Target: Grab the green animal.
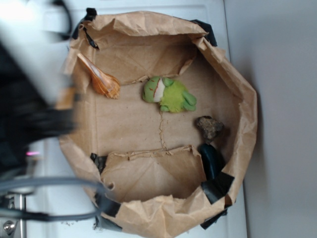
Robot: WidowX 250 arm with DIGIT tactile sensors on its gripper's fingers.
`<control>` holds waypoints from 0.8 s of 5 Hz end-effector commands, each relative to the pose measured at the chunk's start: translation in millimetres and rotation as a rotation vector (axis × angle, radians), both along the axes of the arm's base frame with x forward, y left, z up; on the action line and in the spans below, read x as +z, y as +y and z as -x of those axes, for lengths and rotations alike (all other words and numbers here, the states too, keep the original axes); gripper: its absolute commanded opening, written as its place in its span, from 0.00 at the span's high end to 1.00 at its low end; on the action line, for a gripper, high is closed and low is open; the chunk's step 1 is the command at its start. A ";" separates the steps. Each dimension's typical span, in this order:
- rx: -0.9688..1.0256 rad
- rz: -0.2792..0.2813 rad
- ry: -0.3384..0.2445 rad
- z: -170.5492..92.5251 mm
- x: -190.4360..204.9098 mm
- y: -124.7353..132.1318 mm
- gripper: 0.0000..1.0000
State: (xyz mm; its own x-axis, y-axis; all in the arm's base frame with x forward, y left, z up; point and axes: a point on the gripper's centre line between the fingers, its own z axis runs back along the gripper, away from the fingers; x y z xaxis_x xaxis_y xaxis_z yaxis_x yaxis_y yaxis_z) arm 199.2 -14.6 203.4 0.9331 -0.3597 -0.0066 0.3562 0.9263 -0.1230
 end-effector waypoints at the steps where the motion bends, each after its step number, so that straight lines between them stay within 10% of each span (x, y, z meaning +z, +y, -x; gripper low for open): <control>1: 0.064 0.029 -0.092 -50.4 27.5 12.9 0.00; 4: -0.091 0.004 -0.179 -35.1 -22.2 8.5 0.00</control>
State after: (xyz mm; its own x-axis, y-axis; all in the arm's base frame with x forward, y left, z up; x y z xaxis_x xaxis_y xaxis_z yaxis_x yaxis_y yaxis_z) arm 232.1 -4.3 166.2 0.8949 -0.4338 0.1051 0.4426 0.8927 -0.0844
